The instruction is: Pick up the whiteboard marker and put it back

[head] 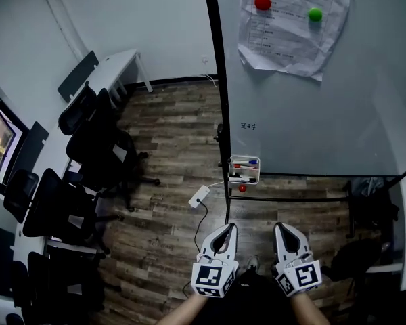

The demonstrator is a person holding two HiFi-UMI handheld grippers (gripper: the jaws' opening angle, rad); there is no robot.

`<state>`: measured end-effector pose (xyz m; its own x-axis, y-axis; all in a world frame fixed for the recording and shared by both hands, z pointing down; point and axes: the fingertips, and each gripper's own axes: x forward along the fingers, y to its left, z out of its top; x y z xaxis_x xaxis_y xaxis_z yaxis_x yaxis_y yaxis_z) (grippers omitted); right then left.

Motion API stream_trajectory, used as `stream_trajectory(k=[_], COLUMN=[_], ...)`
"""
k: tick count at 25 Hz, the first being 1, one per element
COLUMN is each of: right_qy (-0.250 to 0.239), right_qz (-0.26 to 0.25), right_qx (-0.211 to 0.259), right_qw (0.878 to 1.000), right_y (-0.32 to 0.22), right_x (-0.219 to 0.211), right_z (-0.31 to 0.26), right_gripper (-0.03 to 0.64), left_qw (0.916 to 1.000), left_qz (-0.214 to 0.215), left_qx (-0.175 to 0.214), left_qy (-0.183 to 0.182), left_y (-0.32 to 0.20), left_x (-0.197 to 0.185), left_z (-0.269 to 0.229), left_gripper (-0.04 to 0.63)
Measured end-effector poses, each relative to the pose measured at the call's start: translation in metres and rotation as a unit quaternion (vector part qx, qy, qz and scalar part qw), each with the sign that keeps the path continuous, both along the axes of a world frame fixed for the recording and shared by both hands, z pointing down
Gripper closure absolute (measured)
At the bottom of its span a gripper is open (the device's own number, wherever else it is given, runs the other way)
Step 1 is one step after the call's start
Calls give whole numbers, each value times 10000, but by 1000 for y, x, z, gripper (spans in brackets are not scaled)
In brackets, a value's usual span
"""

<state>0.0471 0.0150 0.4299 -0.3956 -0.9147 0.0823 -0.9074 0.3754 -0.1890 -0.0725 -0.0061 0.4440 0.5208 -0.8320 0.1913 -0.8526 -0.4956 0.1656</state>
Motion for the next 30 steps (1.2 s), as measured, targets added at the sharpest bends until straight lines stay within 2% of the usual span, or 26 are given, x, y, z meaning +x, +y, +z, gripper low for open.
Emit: stream_trajectory(k=[8, 12, 22, 30], right_qy=[64, 102, 135, 24], right_qz=[344, 397, 198, 263], right_qx=[-14, 96, 264, 242], right_qw=[9994, 9991, 9994, 9994], right_y=[22, 29, 42, 46], right_x=[-19, -21, -9, 11], right_z=[-9, -20, -26, -18], right_gripper=[604, 604, 604, 604], left_qw=[9996, 9995, 9986, 9979], left_qz=[285, 271, 38, 97], left_qx=[12, 104, 466, 565], left_qy=[72, 120, 255, 293], left_y=[26, 29, 43, 52], left_x=[-24, -30, -14, 5], left_z=[-5, -10, -35, -33], left_gripper=[588, 588, 588, 588])
